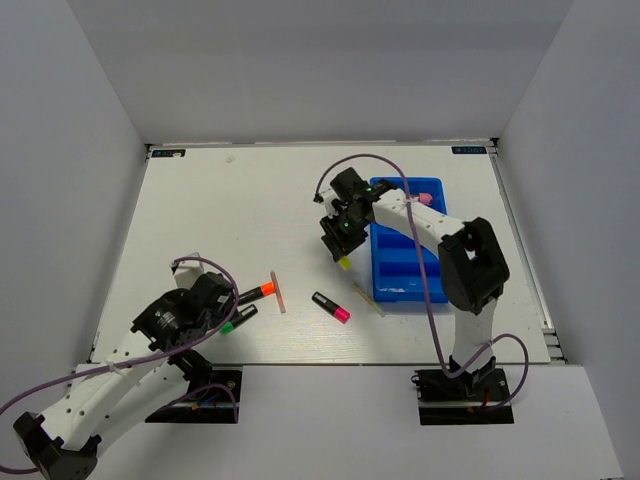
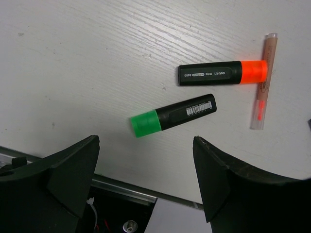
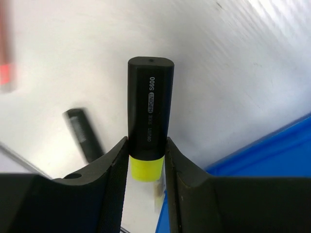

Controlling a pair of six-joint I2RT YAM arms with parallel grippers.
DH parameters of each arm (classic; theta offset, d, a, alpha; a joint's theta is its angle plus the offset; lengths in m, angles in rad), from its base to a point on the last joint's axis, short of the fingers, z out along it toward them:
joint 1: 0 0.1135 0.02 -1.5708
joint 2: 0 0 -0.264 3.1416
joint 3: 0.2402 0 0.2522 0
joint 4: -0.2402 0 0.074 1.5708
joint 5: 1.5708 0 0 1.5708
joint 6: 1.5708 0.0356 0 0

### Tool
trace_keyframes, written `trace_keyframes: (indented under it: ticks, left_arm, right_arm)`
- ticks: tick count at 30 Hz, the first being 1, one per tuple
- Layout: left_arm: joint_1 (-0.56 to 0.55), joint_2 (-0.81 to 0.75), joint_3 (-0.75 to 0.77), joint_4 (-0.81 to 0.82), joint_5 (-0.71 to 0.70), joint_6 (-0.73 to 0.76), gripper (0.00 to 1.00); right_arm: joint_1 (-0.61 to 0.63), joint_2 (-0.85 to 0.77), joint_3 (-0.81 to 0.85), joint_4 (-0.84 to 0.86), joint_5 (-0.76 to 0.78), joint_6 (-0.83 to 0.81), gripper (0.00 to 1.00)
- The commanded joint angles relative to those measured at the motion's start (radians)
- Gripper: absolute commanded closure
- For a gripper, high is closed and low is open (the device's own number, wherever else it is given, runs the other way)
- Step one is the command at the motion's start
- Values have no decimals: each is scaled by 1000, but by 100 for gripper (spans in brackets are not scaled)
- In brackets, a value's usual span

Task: Sort the stationery into containers
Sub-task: Pick up the pen from the center of the board, then place the pen in the storage box.

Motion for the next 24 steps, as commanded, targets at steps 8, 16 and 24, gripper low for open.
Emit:
trace_keyframes:
  ticks: [8, 16, 24]
  left_arm:
    - [5, -24, -10, -7, 6, -24, 12]
    - [5, -47, -24, -3, 5, -17, 12]
    - [5, -47, -31, 20, 25, -13, 12]
  right_arm:
    - [-4, -211, 179, -147, 63, -354, 100]
    - [-100, -379, -6, -182, 244, -636, 100]
    - [-248, -474, -209, -103, 162, -824, 100]
